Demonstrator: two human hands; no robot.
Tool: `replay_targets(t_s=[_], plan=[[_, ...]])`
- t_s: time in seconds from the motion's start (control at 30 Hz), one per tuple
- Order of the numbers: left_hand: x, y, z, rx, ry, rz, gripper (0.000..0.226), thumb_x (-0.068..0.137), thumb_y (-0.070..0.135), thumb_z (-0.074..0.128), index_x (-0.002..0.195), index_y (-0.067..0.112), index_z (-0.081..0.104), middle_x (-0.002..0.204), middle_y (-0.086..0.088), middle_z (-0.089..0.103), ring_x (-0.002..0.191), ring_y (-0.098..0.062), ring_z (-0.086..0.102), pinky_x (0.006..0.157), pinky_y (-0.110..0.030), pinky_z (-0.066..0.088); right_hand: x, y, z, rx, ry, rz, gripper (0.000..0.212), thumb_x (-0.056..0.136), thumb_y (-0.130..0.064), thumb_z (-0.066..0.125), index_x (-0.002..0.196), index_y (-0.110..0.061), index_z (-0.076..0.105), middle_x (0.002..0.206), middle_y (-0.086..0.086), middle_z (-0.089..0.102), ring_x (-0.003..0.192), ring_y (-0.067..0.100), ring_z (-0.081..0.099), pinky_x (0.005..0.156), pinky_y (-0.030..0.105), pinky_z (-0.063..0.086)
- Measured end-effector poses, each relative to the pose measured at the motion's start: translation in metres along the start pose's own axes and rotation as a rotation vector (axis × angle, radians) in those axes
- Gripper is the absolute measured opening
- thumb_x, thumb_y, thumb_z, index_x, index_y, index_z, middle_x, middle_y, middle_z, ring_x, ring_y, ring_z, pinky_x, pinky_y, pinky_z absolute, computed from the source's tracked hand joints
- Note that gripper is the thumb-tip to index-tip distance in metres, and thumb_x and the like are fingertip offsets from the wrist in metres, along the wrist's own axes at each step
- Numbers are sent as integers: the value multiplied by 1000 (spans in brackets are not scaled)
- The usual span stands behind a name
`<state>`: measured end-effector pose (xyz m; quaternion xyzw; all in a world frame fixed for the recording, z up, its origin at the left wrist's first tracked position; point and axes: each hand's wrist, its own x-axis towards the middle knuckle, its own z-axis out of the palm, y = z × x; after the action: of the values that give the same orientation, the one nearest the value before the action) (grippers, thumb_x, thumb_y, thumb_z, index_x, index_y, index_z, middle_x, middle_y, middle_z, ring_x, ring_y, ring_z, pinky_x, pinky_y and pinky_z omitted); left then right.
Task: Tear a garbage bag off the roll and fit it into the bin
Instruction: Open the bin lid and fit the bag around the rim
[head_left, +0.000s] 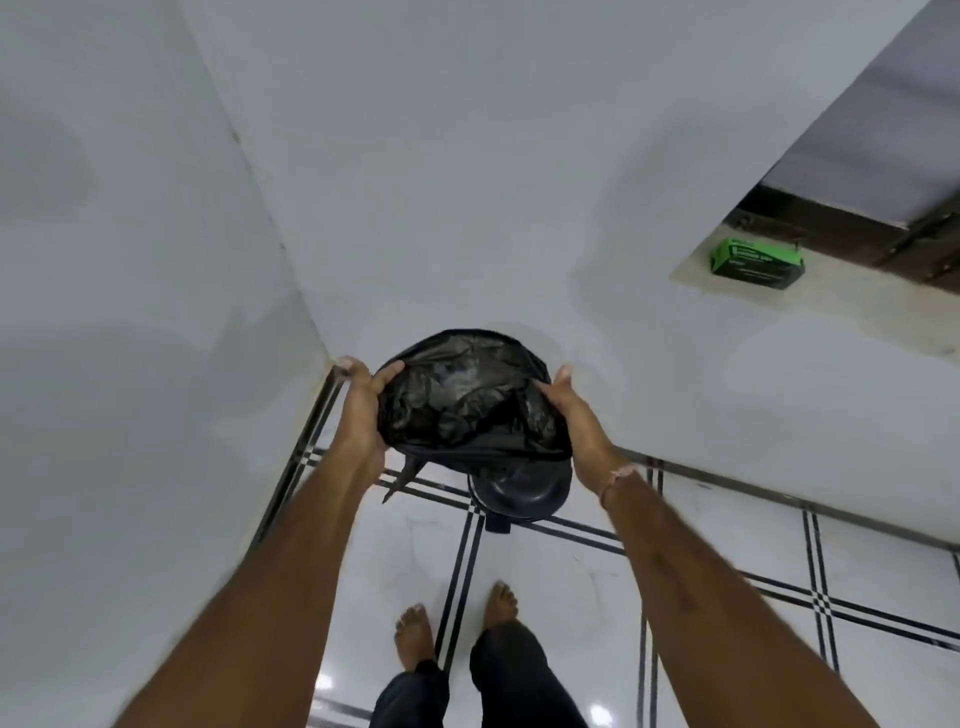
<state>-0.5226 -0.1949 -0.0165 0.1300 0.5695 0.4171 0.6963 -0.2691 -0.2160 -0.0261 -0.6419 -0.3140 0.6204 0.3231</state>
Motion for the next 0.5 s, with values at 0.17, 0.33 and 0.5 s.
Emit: replay_targets(t_s=[0.17,0.33,0.5], plan=[[-2,12,-5,-89,-65,20,101,88,86,10,143,16,56,132,-6,68,119,-27,65,88,-43,55,-10,-20,-22,235,102,-12,97,93,-85,18,148,-14,56,135,8,72,124,26,68,105,46,55],[3,6,-5,-107,-149,47,104,85,89,12,148,16,52,136,-7,68,127,-30,62,104,-50,50,-7,-19,-25,289,103,-13,101,92,-87,18,152,-13,53,139,11,70,129,30,66,115,52,47],[11,-4,3,-45,-168,94,101,87,87,12,152,18,48,140,-4,66,131,-27,60,112,-51,44,4,-14,-15,226,95,-69,95,93,-85,23,153,-18,53,138,4,72,126,22,69,108,40,53]])
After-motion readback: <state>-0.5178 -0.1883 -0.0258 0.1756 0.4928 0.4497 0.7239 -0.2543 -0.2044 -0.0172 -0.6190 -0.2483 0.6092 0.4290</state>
